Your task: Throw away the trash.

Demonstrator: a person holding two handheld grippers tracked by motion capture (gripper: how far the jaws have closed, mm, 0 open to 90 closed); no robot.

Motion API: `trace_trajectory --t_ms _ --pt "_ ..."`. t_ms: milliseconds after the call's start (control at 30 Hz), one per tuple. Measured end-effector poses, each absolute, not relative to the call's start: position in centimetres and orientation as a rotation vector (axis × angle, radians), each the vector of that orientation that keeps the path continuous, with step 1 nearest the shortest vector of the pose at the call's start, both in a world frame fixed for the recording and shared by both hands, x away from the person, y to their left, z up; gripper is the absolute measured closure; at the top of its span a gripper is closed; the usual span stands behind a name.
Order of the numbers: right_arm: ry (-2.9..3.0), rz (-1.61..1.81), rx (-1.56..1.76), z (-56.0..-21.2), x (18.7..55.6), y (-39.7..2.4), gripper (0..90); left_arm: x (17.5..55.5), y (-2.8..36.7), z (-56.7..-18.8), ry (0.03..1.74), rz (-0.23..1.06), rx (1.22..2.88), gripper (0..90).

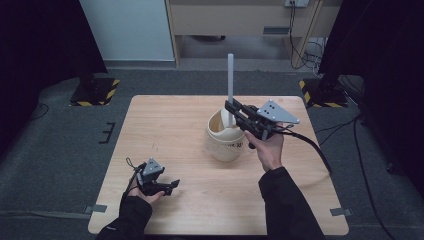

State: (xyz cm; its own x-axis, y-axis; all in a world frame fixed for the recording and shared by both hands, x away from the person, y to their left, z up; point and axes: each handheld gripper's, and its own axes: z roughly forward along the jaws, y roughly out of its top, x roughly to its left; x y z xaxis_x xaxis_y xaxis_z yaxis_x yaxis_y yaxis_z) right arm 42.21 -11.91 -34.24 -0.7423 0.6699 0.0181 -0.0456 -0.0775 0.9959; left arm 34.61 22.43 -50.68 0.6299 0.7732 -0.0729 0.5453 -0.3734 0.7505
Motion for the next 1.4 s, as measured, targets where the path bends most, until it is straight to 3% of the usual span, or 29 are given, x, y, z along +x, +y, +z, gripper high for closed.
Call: trace_trajectory --t_ms 900,1167,1233,1400 --pt "1.700 1.758 0.730 -37.0 45.9 -7.1 77.1 34.9 23.0 -50.5 1.029 0.391 2.074 20.6" --pt "1.701 1.729 0.756 -36.8 45.9 -7.4 62.7 34.9 23.2 -50.5 1.034 0.388 2.072 20.6" --pt "1.693 1.731 0.776 -36.1 45.6 -8.0 52.9 34.9 23.2 -50.6 1.035 0.387 2.073 20.6" --pt "1.681 1.738 0.793 -35.0 45.0 -9.7 40.6 34.9 23.2 -50.8 1.049 0.369 2.079 20.0"
